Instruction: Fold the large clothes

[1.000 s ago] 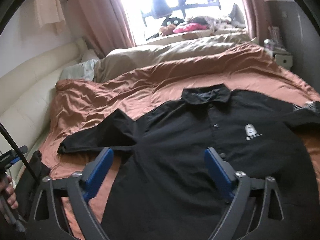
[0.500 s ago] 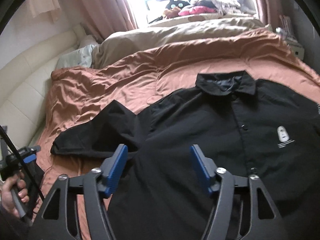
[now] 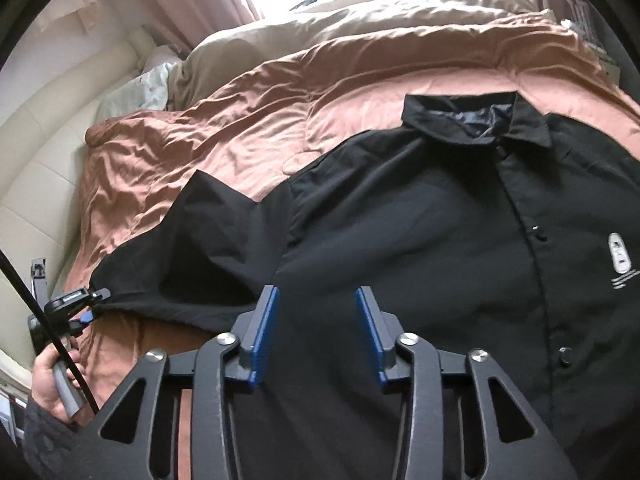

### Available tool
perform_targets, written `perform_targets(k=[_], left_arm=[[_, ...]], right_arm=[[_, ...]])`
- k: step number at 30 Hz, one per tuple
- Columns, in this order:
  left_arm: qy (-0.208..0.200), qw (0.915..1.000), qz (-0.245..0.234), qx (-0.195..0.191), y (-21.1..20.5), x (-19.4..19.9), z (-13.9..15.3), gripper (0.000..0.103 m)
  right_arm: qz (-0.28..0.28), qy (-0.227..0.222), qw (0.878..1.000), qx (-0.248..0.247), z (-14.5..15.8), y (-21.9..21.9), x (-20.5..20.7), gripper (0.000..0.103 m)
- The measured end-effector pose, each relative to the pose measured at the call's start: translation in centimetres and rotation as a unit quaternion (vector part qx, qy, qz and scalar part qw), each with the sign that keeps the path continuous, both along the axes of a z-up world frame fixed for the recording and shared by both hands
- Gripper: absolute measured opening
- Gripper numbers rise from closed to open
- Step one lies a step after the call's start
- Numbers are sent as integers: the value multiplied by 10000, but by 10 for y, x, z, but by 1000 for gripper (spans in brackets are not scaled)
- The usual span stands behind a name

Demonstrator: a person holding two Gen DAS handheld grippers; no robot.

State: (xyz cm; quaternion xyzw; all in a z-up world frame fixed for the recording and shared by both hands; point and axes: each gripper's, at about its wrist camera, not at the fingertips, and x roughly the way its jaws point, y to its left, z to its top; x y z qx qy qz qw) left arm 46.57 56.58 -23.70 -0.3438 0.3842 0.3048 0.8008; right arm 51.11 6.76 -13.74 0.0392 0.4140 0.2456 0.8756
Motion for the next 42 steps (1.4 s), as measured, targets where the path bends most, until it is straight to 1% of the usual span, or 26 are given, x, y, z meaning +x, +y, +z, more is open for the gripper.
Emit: perform_targets(k=[1,2,3,5,7,8,11,14,16,18,21,24,26,27,29,31,33,37,42], left_arm=[[-33,10000,28,53,1,1,1,26],[-41,9999,25,99,2,2,4,10],[-84,9999,2,143,1,3,9,8],[-238,9991,-82,353,-4,1,25,4],[-404,9969,-239,639,-14,-1,48,4],[-472,9959,-289,714,-17,-3,57,3],[-812,9911,-501,931,-31,-8,97,3],[-1005,9858,-722,1137,-45,-7,131,2],[-1150,9801,-905,1343,-63,-7,159,2],[-1305,9752,-1043,1454,-80,-4,183,2],[-1463,9681,-1242,1609,-105,4,214,2],[-1617,9587,-1546,1757,-140,12,246,2],[-1697,9529,-1743,1811,-162,19,264,2],[-1739,9510,-1834,1783,-171,22,270,2],[-1802,9463,-2024,1763,-191,29,284,2],[-1849,9392,-2238,1833,-216,37,297,2],[-1879,9328,-2460,1846,-241,47,305,2],[-1920,9217,-2842,1814,-290,68,314,2],[-1946,9082,-3275,1734,-342,90,314,2]], right_arm=[[8,50,10000,25,-3,1,4,32],[31,146,9999,72,-8,5,8,31],[57,218,9997,119,-11,6,11,30],[124,373,9990,194,-19,14,18,28],[199,516,9981,285,-27,23,25,28],[241,644,9970,368,-33,28,29,28],[281,922,9938,545,-48,37,41,28],[324,975,9934,518,-57,45,48,28],[389,1061,9919,579,-55,45,51,28],[391,1193,9896,707,-52,40,53,28],[218,1111,9914,655,-40,28,52,28],[144,1077,9912,760,-29,14,45,28],[80,975,9917,837,-20,0,40,28],[34,910,9921,862,-14,-9,37,28],[-98,779,9926,926,-4,-25,29,35],[-281,603,9925,1028,7,-45,21,57],[-452,451,9913,1154,16,-65,12,63],[-693,388,9884,1291,19,-97,-2,63],[-1088,394,9820,1495,18,-142,-13,63]])
